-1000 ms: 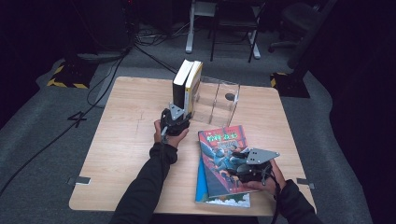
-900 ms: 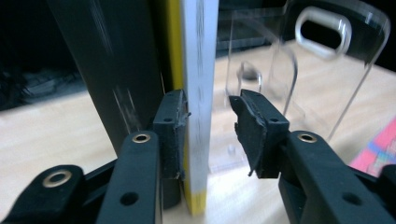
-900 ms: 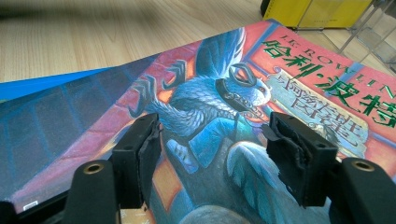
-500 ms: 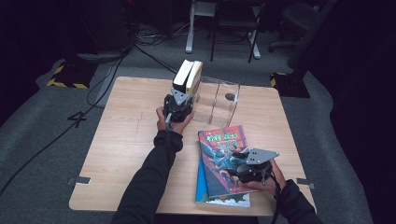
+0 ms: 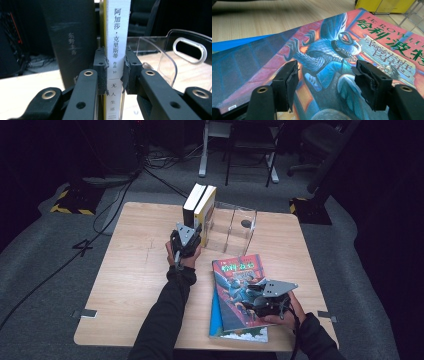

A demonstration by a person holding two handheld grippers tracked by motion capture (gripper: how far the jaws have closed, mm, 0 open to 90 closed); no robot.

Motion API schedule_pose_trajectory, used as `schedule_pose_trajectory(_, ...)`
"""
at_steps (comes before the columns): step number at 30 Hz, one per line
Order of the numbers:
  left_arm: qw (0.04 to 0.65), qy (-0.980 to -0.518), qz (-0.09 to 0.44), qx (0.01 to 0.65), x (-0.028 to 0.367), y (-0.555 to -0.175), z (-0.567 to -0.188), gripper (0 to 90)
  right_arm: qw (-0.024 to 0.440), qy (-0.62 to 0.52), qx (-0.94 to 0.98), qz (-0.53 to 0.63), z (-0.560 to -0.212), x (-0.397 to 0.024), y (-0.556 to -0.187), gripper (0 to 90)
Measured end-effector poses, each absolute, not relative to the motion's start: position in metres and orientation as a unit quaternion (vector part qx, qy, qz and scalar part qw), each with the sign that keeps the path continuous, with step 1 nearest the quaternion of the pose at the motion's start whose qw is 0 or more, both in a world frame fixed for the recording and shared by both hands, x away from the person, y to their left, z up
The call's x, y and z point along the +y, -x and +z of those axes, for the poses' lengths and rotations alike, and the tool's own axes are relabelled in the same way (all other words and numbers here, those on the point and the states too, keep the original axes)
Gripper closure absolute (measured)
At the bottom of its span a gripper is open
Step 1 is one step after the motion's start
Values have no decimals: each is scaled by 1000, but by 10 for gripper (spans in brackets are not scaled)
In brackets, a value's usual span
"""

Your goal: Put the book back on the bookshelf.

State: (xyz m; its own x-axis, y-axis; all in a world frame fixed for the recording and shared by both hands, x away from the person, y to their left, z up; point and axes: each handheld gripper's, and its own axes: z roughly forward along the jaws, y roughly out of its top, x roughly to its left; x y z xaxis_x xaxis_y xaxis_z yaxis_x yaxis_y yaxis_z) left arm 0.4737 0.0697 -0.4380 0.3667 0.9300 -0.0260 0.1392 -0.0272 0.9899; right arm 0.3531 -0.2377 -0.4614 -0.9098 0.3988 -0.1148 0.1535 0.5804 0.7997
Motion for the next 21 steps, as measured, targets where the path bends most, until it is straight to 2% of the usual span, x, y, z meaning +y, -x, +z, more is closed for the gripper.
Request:
schedule_pose_trajectory(4,540,-614,381,430,63,-477,-440,761,138,-158,877,433,-462,-239,-354,358)
schedule_pose_trajectory(8,539,-615,377,434,64,-477,-440,738,140,-157,877,431,-462,-239,-353,359)
schedule_pose_trajectory(10,534,-628,372,427,63,-475,-440,682,140,-157,878,431,-462,-239,-352,358)
schedule_pose_trajectory(13,528,-646,352,424,66,-469,-446,525,139,-159,878,431,-462,-240,-353,356)
schedule_pose_trajectory(18,497,-686,311,431,81,-465,-468,451,137,-159,878,431,-462,-240,-353,357)
schedule_pose_trajectory(20,472,-707,299,433,86,-464,-478,458,137,-159,877,431,-462,-240,-353,357)
schedule_pose_trajectory(21,451,-720,298,435,89,-464,-484,501,136,-159,878,431,-462,-240,-353,357)
